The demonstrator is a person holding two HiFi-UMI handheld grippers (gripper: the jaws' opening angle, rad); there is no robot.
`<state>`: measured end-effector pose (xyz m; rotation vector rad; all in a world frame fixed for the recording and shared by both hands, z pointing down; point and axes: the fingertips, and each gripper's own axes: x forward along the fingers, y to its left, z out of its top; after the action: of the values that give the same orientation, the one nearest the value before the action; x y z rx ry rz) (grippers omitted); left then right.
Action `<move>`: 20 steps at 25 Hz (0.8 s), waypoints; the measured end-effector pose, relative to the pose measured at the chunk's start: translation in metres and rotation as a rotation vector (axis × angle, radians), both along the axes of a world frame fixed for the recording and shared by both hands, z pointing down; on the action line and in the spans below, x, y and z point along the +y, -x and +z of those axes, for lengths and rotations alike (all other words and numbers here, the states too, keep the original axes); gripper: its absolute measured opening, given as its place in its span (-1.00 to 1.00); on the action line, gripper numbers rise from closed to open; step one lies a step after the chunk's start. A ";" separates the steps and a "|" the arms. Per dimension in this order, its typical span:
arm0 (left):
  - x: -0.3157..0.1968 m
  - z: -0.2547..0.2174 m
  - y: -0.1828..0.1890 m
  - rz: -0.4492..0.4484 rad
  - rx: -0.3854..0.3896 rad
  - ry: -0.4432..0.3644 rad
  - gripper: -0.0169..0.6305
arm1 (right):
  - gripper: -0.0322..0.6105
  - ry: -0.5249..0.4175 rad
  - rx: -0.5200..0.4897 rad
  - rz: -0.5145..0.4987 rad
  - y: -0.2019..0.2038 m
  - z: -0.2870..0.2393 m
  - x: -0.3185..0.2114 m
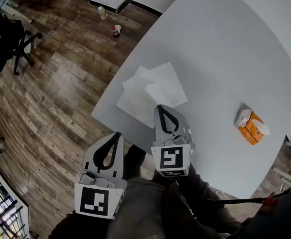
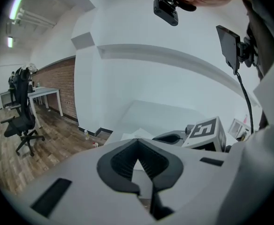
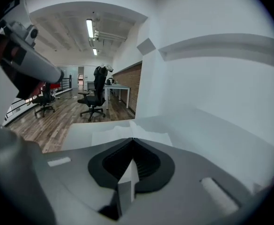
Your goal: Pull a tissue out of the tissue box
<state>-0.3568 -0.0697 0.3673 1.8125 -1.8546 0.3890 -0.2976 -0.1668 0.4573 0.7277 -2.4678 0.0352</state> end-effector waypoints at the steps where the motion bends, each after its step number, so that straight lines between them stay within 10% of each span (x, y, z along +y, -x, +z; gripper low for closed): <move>1: 0.003 0.000 0.002 -0.010 0.000 0.000 -0.95 | -0.89 0.012 0.006 -0.012 0.004 0.007 0.005; 12: 0.011 -0.007 -0.015 0.002 -0.010 -0.023 -0.95 | -0.58 0.270 -0.053 -0.157 0.011 0.028 0.071; 20: 0.003 -0.032 -0.076 0.120 -0.035 -0.100 -0.95 | -0.58 0.258 -0.185 -0.042 -0.059 -0.033 0.083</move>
<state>-0.2806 -0.0668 0.3349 2.0026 -1.8237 0.3789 -0.2383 -0.0841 0.4247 0.5825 -2.5861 0.4146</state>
